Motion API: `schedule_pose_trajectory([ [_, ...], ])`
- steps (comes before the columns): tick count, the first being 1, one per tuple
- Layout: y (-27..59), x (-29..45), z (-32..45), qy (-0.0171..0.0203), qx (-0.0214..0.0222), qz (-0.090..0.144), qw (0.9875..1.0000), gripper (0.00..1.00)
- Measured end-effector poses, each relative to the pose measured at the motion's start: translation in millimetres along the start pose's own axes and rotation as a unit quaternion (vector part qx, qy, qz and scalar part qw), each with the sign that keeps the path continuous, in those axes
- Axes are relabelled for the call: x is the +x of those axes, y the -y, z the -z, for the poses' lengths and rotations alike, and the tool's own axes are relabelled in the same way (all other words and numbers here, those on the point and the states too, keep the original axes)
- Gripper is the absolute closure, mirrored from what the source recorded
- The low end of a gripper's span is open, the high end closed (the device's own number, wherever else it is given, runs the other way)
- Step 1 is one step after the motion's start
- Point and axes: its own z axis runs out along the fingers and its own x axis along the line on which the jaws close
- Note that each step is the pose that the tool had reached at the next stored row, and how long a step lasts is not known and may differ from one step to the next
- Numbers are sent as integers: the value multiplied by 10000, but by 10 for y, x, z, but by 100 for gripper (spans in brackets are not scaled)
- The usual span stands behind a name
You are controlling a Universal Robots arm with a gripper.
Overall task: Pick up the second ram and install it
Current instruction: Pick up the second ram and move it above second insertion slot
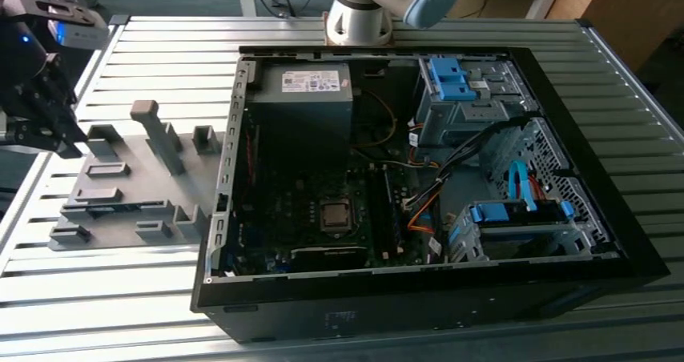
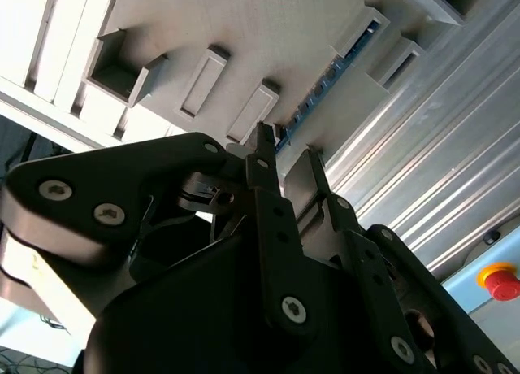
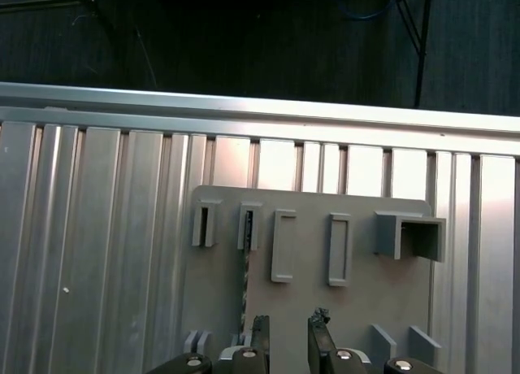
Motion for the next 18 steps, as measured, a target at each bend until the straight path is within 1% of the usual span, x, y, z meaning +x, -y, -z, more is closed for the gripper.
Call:
schedule_pose_trajectory([
  [7,1,1,-37,0,1,-1,10000,67],
  [10,2,6,-72,-2,1,0,10000,67],
  [14,-4,25,-134,-3,20,0,10000,67],
  [18,-6,75,-176,-3,25,1,10000,67],
])
